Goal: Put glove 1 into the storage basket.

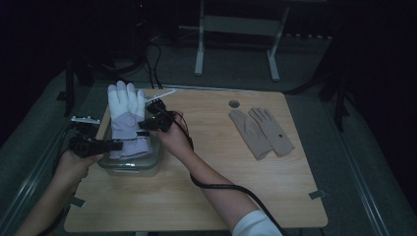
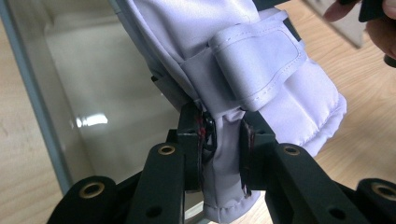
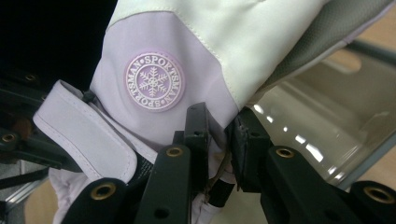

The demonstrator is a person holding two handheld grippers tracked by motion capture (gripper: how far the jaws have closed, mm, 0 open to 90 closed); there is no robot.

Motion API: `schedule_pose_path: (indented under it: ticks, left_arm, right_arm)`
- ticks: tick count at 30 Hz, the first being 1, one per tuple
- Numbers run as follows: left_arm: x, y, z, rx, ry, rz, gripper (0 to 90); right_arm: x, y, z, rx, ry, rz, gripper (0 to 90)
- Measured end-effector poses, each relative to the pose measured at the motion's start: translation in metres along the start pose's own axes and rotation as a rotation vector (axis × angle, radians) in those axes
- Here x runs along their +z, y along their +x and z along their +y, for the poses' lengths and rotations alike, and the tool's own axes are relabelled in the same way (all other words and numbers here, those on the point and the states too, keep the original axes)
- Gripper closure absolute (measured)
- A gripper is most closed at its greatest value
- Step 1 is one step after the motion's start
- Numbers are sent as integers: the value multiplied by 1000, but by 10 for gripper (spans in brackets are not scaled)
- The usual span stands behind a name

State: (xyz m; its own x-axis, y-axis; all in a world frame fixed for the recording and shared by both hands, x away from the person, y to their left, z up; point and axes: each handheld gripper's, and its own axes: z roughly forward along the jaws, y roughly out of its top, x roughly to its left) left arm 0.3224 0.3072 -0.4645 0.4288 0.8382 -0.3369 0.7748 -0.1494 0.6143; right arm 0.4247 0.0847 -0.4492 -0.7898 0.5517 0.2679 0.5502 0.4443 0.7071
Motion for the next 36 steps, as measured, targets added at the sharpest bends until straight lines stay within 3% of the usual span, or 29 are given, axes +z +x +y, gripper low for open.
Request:
schedule_pose_path:
  ticks: [5, 11, 14, 22, 26, 31, 36]
  left_arm:
    - [14, 6, -5, -3, 66, 21, 739]
    - [22, 9, -11, -7, 102, 29, 739]
    - [25, 7, -9, 16, 135, 51, 737]
    - [38, 11, -9, 7, 197, 44, 732]
    - [39, 12, -8, 5, 218, 43, 726]
    - [40, 14, -7, -18, 226, 33, 716]
    - [41, 10, -7, -4, 235, 54, 683]
  right_arm:
    - [19, -7, -13, 34, 50, 0, 778]
    - [32, -12, -26, 60, 100, 3, 778]
    - [37, -12, -29, 61, 134, -5, 779]
    - [49, -17, -34, 67, 226, -25, 773]
    - [49, -16, -33, 59, 238, -26, 761]
    - [48, -14, -31, 39, 249, -29, 642]
    - [41, -13, -28, 13, 236, -10, 500]
